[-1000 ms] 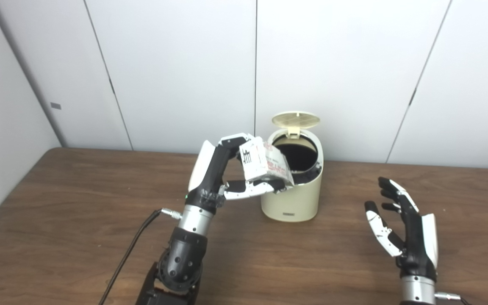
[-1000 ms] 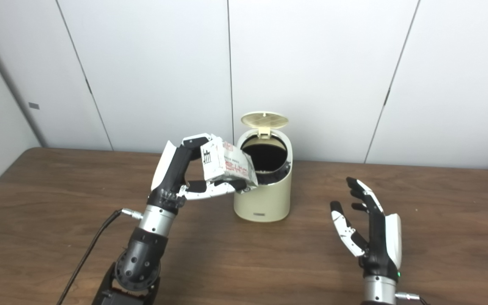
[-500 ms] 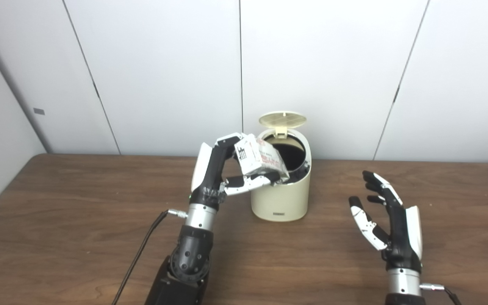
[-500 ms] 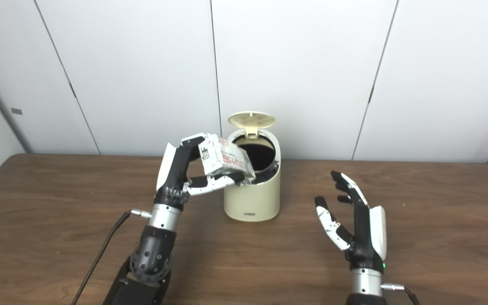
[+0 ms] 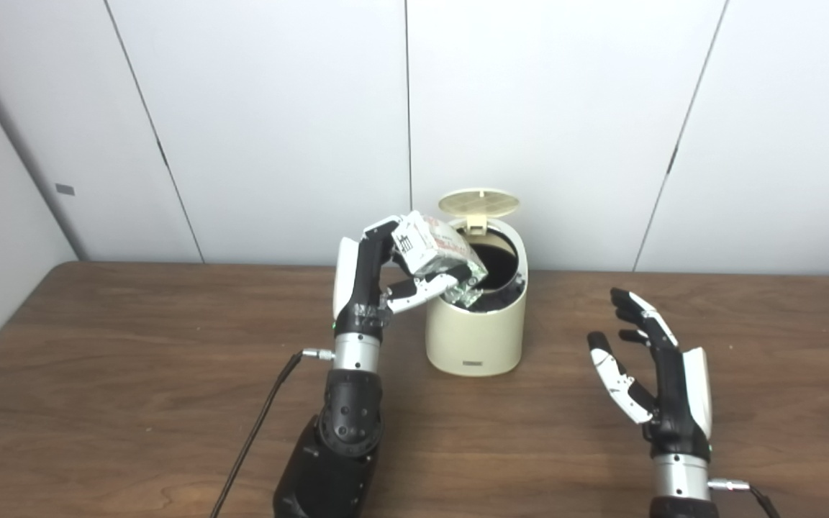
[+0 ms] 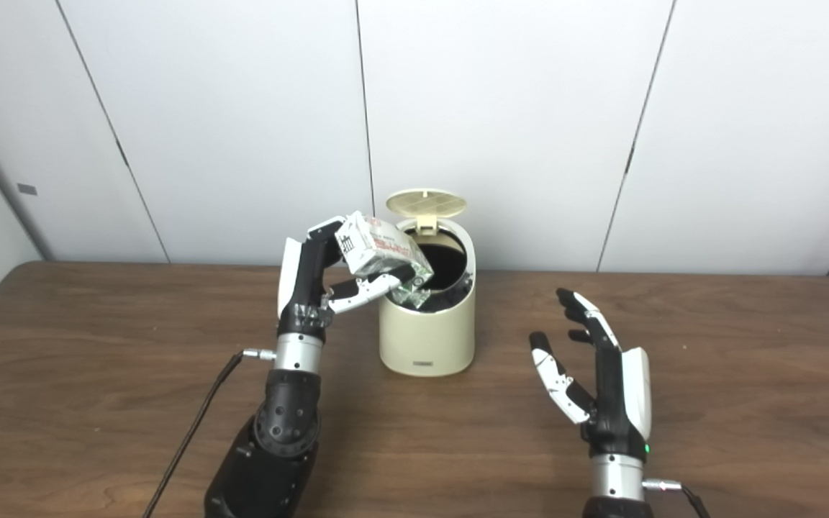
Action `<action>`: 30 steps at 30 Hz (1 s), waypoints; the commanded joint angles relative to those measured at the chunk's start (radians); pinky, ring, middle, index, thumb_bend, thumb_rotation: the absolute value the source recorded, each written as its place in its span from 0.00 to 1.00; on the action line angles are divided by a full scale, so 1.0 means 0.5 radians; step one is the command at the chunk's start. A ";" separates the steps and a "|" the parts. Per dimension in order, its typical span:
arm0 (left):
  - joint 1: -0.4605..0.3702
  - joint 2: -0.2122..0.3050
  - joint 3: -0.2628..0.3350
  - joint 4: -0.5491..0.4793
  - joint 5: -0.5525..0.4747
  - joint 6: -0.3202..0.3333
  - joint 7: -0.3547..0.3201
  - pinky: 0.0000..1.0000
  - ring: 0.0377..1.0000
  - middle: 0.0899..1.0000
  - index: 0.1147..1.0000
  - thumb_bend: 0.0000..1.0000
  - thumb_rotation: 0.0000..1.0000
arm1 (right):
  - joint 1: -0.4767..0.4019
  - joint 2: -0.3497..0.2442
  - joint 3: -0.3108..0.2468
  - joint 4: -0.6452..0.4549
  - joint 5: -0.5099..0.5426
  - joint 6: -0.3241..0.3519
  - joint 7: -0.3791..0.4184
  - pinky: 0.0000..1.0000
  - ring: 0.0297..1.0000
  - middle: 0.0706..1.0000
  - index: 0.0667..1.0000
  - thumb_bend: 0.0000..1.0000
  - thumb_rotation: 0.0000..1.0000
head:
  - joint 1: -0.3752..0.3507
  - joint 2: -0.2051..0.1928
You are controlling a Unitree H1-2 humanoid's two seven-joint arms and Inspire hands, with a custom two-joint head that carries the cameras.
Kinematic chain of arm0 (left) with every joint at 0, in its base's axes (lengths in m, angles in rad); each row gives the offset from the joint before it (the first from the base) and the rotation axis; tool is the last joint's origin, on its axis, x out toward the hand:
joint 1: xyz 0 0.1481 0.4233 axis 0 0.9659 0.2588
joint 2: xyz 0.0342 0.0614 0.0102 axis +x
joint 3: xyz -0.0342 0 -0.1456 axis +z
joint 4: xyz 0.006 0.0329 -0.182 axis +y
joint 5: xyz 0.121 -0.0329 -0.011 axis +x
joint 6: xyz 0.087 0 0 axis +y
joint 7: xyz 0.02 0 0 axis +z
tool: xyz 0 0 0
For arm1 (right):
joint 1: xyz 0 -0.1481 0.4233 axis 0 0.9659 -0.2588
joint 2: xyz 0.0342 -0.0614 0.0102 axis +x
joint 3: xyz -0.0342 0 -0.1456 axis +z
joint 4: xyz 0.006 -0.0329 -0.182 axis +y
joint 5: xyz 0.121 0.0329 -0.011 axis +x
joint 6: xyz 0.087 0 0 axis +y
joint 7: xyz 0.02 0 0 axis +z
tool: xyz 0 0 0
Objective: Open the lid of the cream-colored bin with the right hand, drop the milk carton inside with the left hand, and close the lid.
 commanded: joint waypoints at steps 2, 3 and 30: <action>-0.140 0.000 -0.023 0.026 0.070 -0.068 0.090 0.33 0.42 0.44 0.42 0.50 0.00 | 0.083 0.054 0.034 0.107 -0.006 -0.046 -0.019 0.68 0.78 0.79 0.78 0.19 0.56 | -0.006 0.002; -0.150 -0.001 -0.028 0.042 0.082 -0.061 0.107 0.33 0.42 0.44 0.42 0.50 0.00 | 0.082 0.056 0.033 0.109 -0.005 -0.050 -0.022 0.68 0.78 0.79 0.78 0.19 0.55 | -0.007 0.002; -0.264 0.033 -0.203 0.224 0.293 -0.007 0.277 0.34 0.43 0.43 0.42 0.50 0.00 | 0.071 0.087 0.052 0.109 -0.026 -0.045 -0.051 0.67 0.77 0.78 0.76 0.19 0.53 | -0.047 0.026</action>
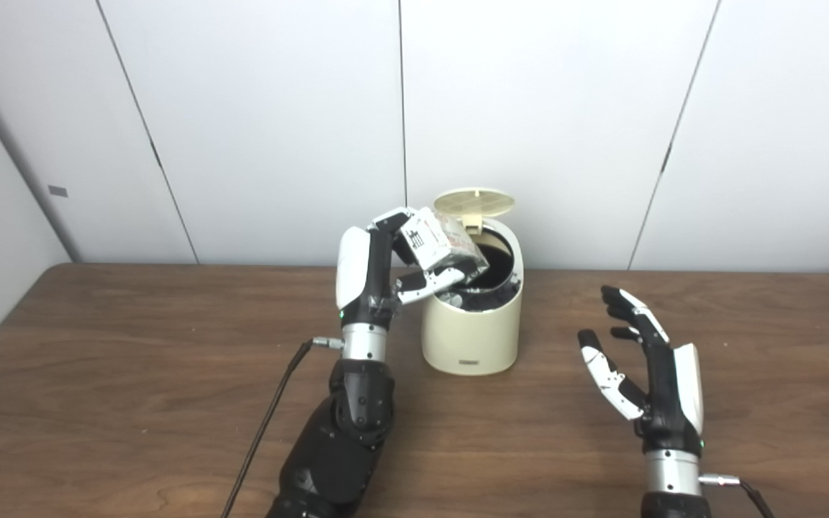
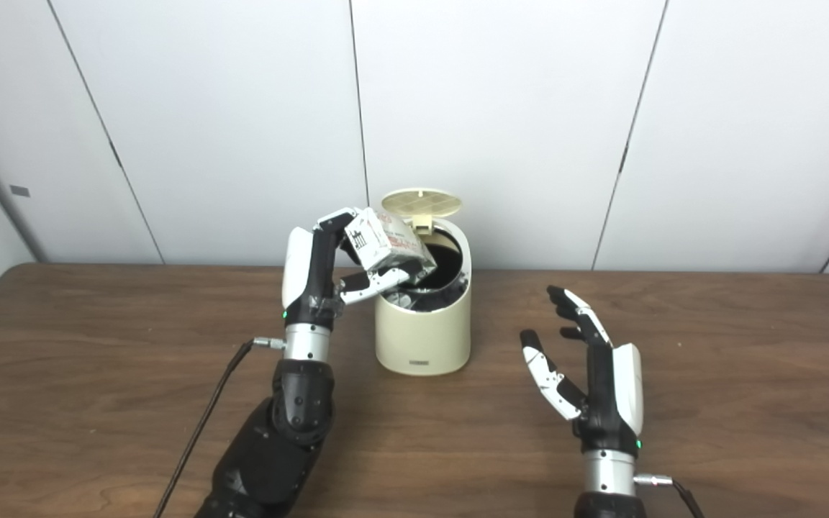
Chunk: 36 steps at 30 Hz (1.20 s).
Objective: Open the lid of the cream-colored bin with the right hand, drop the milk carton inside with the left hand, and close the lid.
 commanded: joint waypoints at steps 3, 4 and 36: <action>-0.111 -0.014 -0.043 -0.011 0.018 -0.018 -0.016 0.33 0.43 0.43 0.42 0.50 0.00 | 0.079 0.074 0.039 0.100 0.004 -0.040 -0.015 0.68 0.77 0.78 0.77 0.20 0.53 | -0.001 0.002; -0.111 -0.014 -0.045 -0.010 0.013 -0.020 -0.017 0.33 0.43 0.43 0.42 0.50 0.00 | 0.079 0.072 0.040 0.099 0.001 -0.038 -0.014 0.68 0.77 0.78 0.77 0.19 0.53 | -0.001 0.002; -0.065 0.024 -0.120 -0.105 -0.095 0.212 -0.260 0.40 0.45 0.48 0.49 1.00 0.47 | 0.070 0.084 0.057 0.103 -0.015 -0.050 -0.034 0.66 0.76 0.77 0.76 0.20 0.52 | -0.010 0.020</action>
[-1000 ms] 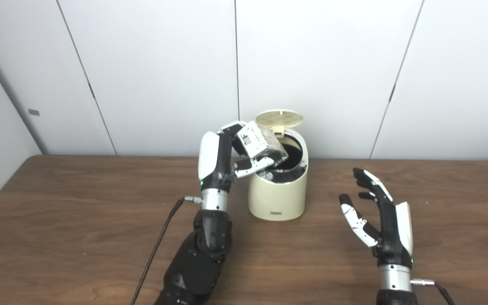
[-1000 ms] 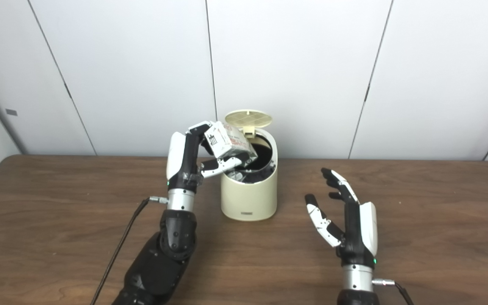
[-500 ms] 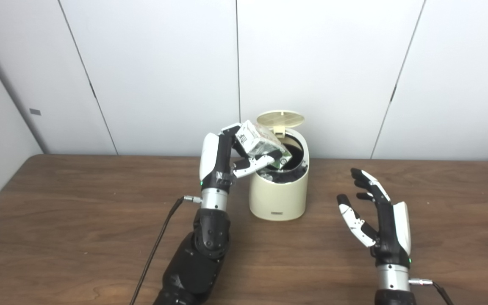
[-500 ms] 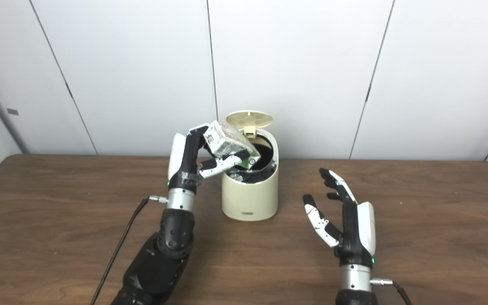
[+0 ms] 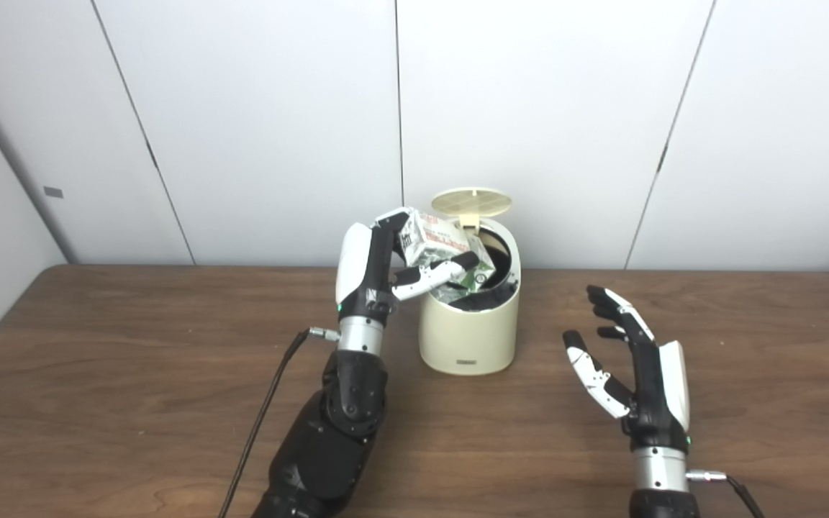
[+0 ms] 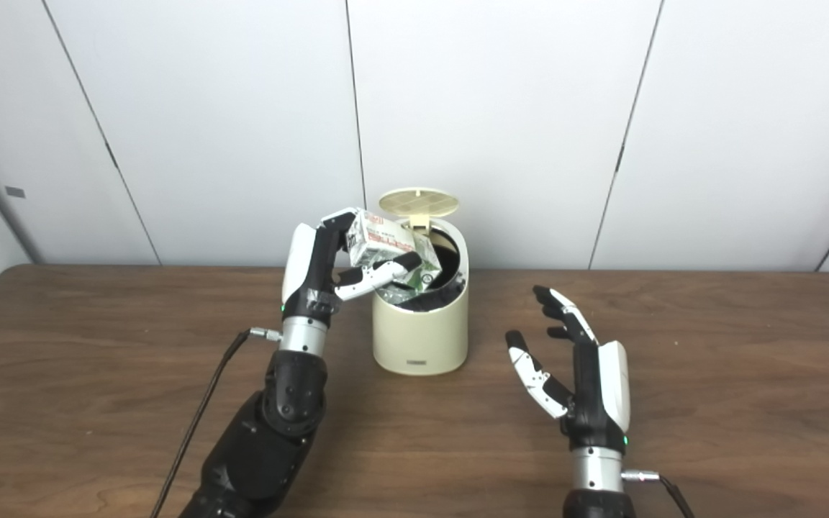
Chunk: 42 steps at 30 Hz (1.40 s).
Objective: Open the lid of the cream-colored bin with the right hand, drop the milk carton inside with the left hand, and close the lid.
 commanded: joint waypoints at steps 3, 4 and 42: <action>-0.059 -0.023 -0.045 -0.015 0.063 0.012 -0.018 0.40 0.44 0.47 0.48 1.00 0.43 | 0.073 0.074 0.035 0.097 -0.004 -0.055 -0.035 0.67 0.76 0.77 0.76 0.20 0.51 | 0.002 0.001; -0.058 -0.022 -0.049 -0.016 0.074 0.001 -0.006 0.40 0.44 0.47 0.48 1.00 0.42 | 0.077 0.076 0.035 0.086 -0.001 -0.043 -0.028 0.67 0.76 0.77 0.76 0.20 0.50 | 0.001 0.002; -0.091 0.104 -0.326 -0.032 0.834 0.093 0.662 0.39 0.39 0.40 0.44 0.52 0.00 | 0.091 0.116 0.039 0.031 -0.040 0.025 -0.027 0.67 0.77 0.78 0.76 0.20 0.50 | -0.017 0.009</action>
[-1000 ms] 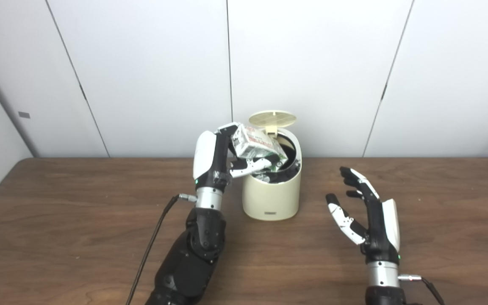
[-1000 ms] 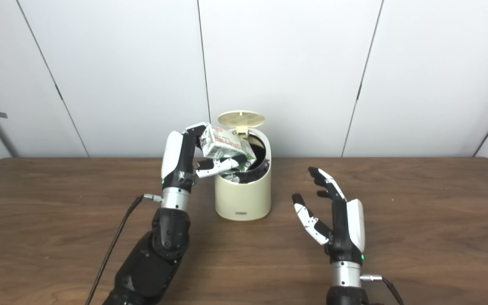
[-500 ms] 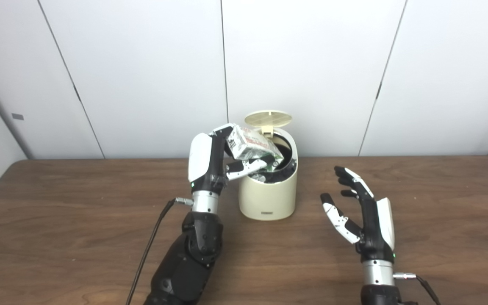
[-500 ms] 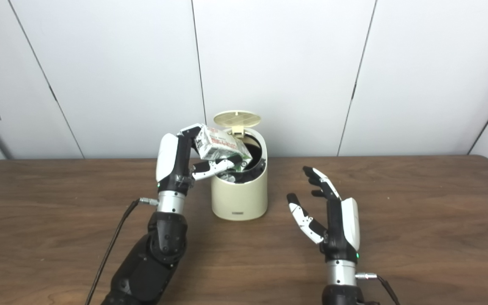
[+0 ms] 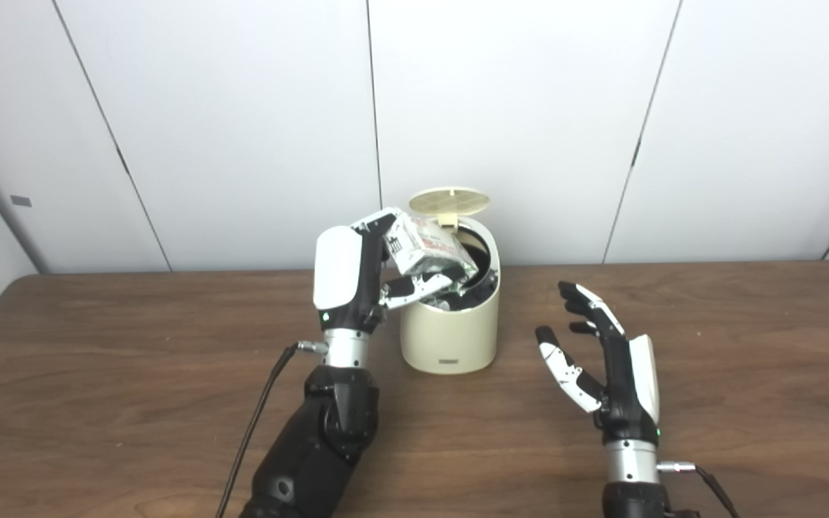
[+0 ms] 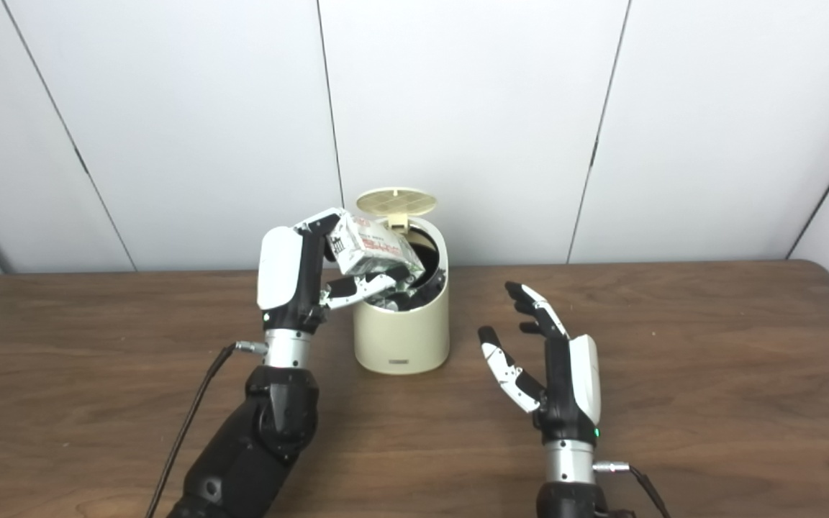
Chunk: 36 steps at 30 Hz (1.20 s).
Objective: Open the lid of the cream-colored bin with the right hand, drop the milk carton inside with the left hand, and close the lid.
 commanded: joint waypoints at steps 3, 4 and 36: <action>-0.096 0.024 -0.085 -0.030 0.214 0.041 0.132 0.41 0.39 0.40 0.45 0.52 0.00 | 0.081 0.047 0.038 0.046 -0.023 -0.025 -0.017 0.67 0.76 0.78 0.76 0.20 0.50 | -0.008 0.004; -0.097 0.026 -0.094 -0.034 0.229 0.045 0.144 0.42 0.39 0.40 0.45 0.52 0.00 | 0.080 0.045 0.040 0.045 -0.026 -0.023 -0.016 0.67 0.77 0.78 0.76 0.20 0.51 | -0.008 0.004; -0.061 -0.087 0.044 -0.254 -0.026 0.056 -0.022 0.34 0.38 0.41 0.43 0.52 0.00 | 0.084 0.042 0.057 0.021 -0.021 0.028 -0.003 0.68 0.78 0.79 0.76 0.20 0.49 | -0.004 0.006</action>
